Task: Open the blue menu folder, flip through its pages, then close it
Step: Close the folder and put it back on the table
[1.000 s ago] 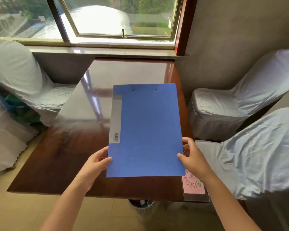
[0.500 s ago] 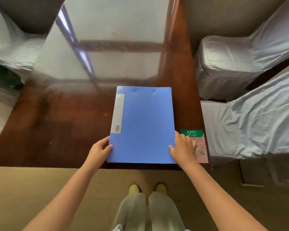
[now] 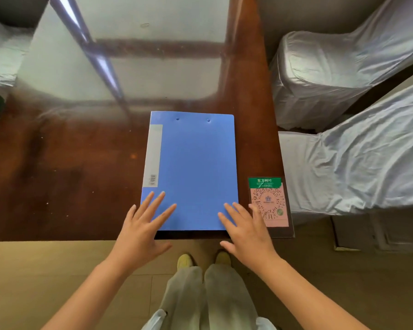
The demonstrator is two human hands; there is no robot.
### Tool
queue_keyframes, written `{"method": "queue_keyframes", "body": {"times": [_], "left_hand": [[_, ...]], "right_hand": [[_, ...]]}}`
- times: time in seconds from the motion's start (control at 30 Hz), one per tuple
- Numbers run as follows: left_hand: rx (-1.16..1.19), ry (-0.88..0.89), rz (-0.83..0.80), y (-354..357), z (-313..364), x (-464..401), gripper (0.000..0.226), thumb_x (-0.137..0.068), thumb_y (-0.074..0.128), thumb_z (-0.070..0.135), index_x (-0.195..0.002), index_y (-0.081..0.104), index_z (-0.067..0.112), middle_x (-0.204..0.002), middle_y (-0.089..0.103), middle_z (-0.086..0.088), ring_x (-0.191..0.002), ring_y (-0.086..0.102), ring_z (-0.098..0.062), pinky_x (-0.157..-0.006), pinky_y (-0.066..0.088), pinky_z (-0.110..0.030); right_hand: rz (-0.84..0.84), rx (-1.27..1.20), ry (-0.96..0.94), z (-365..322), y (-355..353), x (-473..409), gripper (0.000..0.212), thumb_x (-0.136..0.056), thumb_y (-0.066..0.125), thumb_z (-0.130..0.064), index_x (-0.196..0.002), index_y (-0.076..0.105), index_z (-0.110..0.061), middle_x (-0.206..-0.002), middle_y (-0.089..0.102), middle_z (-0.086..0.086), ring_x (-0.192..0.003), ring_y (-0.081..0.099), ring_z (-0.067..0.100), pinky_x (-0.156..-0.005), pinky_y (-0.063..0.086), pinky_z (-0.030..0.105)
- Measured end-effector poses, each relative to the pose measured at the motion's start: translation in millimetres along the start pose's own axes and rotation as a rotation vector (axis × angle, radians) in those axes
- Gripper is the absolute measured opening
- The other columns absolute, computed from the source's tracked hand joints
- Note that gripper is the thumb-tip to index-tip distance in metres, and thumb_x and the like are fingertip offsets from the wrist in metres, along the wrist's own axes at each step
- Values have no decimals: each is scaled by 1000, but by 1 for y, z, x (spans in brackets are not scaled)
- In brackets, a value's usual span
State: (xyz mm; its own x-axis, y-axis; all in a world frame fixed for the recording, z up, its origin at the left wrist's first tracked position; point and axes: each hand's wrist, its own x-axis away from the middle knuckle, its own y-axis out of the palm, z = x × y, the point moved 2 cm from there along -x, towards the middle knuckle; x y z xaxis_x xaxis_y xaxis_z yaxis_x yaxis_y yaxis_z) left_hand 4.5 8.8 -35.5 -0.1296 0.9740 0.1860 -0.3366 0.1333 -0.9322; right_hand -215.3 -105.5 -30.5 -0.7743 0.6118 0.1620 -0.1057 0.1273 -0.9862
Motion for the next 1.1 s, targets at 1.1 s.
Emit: {"method": "queue_keyframes", "body": {"times": [1.1], "left_hand": [[-104,113,90,27,7,0,61,-55,89,25,-112,68,24,-125,64,-8,-117,56,-36,-94,42,-56]], "right_hand": [[187,-109,-132,35,21,17,45,-57,88,-32,-97,74,-16,-103,75,2,-97,70,19,-85,54,34]]}}
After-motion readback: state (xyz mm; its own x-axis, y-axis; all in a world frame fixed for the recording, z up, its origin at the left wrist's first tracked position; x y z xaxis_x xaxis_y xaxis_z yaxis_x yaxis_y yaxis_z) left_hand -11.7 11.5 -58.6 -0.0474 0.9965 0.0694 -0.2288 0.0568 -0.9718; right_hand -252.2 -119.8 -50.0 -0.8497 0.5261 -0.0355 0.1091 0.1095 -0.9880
